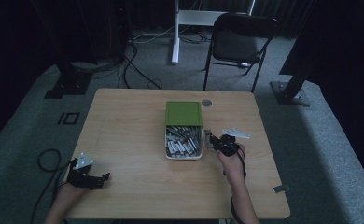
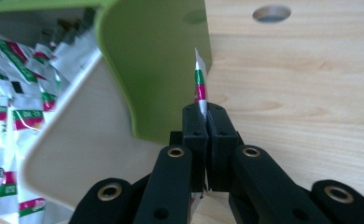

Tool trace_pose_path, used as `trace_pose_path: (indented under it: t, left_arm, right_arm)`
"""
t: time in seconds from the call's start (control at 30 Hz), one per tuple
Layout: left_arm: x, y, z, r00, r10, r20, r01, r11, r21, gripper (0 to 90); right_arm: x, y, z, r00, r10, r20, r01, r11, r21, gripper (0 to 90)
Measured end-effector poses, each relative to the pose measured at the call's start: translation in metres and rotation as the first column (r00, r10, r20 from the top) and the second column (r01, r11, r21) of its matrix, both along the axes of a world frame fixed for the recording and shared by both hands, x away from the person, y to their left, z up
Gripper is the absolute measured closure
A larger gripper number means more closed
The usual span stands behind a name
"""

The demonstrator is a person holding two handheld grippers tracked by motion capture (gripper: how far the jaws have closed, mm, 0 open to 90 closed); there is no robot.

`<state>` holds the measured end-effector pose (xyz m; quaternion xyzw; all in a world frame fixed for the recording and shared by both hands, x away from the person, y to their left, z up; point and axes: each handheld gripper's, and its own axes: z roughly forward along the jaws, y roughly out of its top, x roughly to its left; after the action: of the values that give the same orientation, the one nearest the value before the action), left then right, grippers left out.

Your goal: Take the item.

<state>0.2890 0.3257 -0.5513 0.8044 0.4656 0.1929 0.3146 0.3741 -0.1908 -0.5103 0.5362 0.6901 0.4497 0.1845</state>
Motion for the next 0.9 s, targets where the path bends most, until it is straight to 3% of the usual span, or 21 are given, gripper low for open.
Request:
trace_pose_path:
  t: [0.27,0.6,0.77,0.9]
  left_arm:
    - [0.000,0.000,0.000,1.0000,0.000,0.000,0.000,1.0000,0.000,1.4]
    - [0.000,0.000,0.000,1.0000,0.001,0.001,-0.001,1.0000,-0.002,1.4]
    - [0.000,0.000,0.000,1.0000,0.001,0.001,-0.001,1.0000,-0.002,1.4]
    - [0.000,0.000,0.000,1.0000,0.001,0.001,-0.001,1.0000,-0.002,1.4]
  right_arm:
    - [0.006,-0.006,-0.009,0.9996,-0.013,-0.025,0.013,0.9999,0.009,88.4]
    - [0.011,-0.034,-0.021,0.9965,-0.054,-0.063,0.053,0.9985,-0.013,86.7]
    - [0.013,-0.047,-0.032,0.9935,-0.080,-0.080,0.078,0.9964,-0.035,82.2]
    - [0.016,-0.055,-0.041,0.9917,-0.091,-0.091,0.083,0.9926,-0.088,69.2]
